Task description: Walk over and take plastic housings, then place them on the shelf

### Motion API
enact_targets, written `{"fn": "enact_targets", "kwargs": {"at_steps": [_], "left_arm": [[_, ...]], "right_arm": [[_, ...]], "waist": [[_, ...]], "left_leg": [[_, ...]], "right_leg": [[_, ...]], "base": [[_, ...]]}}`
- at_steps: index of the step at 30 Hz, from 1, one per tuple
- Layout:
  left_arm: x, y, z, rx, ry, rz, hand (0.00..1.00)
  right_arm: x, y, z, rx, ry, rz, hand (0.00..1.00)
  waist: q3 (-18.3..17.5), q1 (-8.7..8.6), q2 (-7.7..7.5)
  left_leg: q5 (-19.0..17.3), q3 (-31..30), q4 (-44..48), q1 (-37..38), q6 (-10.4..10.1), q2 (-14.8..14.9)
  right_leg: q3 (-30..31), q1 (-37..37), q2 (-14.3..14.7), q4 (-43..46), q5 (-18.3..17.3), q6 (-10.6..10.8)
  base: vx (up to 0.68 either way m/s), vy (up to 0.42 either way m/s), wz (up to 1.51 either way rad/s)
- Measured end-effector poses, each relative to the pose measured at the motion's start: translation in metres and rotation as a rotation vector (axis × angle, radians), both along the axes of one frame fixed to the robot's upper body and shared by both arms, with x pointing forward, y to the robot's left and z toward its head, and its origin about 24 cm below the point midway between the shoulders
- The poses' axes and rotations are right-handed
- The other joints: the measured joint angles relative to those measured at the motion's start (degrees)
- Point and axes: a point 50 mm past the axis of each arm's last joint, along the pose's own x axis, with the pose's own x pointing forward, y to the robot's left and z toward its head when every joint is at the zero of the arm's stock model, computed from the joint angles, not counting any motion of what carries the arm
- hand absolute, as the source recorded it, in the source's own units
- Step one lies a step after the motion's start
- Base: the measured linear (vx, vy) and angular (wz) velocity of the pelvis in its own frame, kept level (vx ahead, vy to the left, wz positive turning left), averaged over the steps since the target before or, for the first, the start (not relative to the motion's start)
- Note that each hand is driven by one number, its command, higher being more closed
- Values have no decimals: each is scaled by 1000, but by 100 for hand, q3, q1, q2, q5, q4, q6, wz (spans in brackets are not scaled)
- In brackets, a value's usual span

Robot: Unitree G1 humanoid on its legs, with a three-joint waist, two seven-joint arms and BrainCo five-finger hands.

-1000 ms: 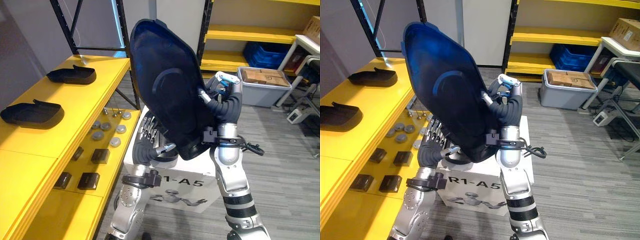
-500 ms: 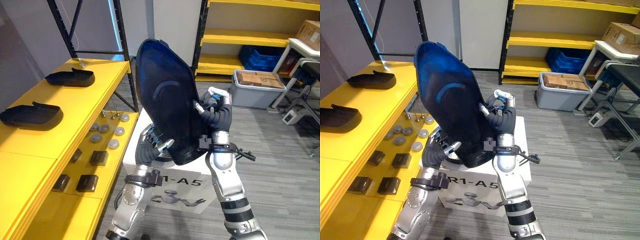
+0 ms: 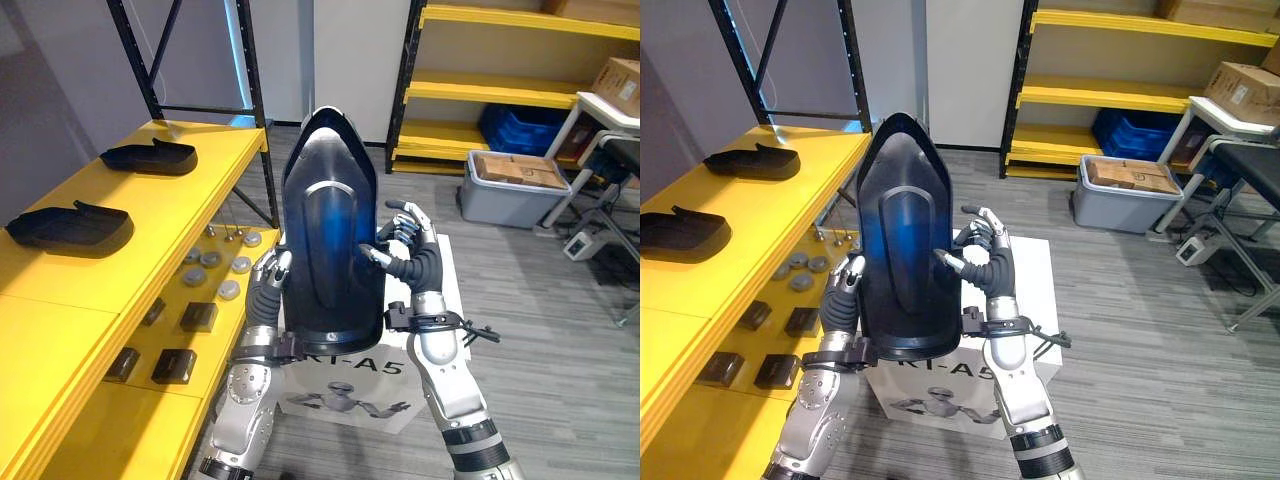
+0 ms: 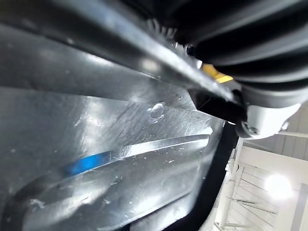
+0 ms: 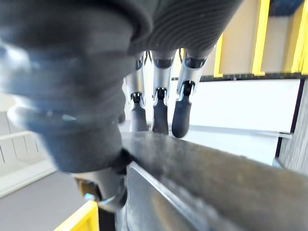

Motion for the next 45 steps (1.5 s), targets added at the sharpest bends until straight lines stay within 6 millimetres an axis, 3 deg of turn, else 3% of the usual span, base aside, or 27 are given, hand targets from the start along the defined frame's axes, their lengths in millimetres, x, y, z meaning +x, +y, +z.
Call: {"fn": "enact_targets", "kwargs": {"at_steps": [5,10,16,19,20,24,26,28,29,30,35,38,45], "left_arm": [[-6,8,-1,-24,0,42,100],[-12,25,-10,-14,36,116,100],[-20,41,-15,46,54,191,100],[-25,55,-13,71,49,250,100],[-26,57,-13,75,46,262,100],[-39,74,-10,127,42,329,100],[-49,78,-12,155,53,341,100],[-54,78,-14,174,66,331,100],[-57,78,-16,183,74,325,100],[-60,78,-17,184,84,324,100],[-70,78,-17,166,89,332,100],[-70,77,-14,160,76,328,100],[-69,69,-14,128,71,306,100]], "right_arm": [[-7,-12,18,110,-75,11,0],[-16,-45,35,220,-177,-84,0],[-34,-109,48,347,-308,-289,0],[-55,-155,37,305,-297,-478,0],[-59,-162,34,296,-283,-507,0],[-78,-198,-21,212,-16,-664,0],[-94,-210,-72,138,257,-731,0],[-107,-214,-103,117,425,-751,0],[-119,-215,-129,127,553,-764,0],[-131,-212,-151,155,665,-772,0],[-172,-183,-217,279,997,-730,0],[-185,-159,-243,329,1141,-645,0],[-195,-114,-271,385,1308,-471,0]], "waist": [[-5,7,-8],[-5,-7,-10],[-5,-48,-10],[-5,-110,-10],[-5,-130,-10],[-4,-264,-8],[-12,-284,6],[-23,-284,26],[-25,-283,37],[-30,-282,47],[-43,-240,68],[-38,-214,72],[-24,-43,58]], "left_leg": [[-8,97,0,25,-8,17],[-38,177,-1,65,-45,47],[-58,262,0,70,-64,66],[-66,269,0,69,-65,69],[-67,270,0,69,-67,73],[-91,279,-1,66,-92,97],[-137,279,-2,47,-148,106],[-140,276,-3,30,-147,105],[-143,275,-3,27,-147,106],[-147,274,-3,27,-143,108],[-156,299,-1,84,-123,135],[-220,272,-2,157,-144,132],[-240,75,-3,144,-115,81]], "right_leg": [[87,-14,10,-21,23,-16],[161,-19,33,-33,33,-19],[238,-17,53,-110,74,-11],[267,-19,59,-112,80,-1],[268,-19,62,-112,80,-1],[277,-32,87,-118,77,-1],[275,-32,99,-170,63,21],[271,-34,99,-193,59,30],[267,-34,99,-196,58,31],[262,-31,100,-194,58,30],[244,27,91,-172,72,9],[165,141,65,-176,46,35],[-67,212,4,-52,-104,113]], "base": [[-3,1,-9],[-12,2,-9],[1,3,-7],[4,2,-1],[0,0,0],[-7,-2,-2],[0,0,0],[0,0,0],[0,0,0],[0,0,0],[4,-1,-1],[-3,3,8],[-12,2,19]]}}
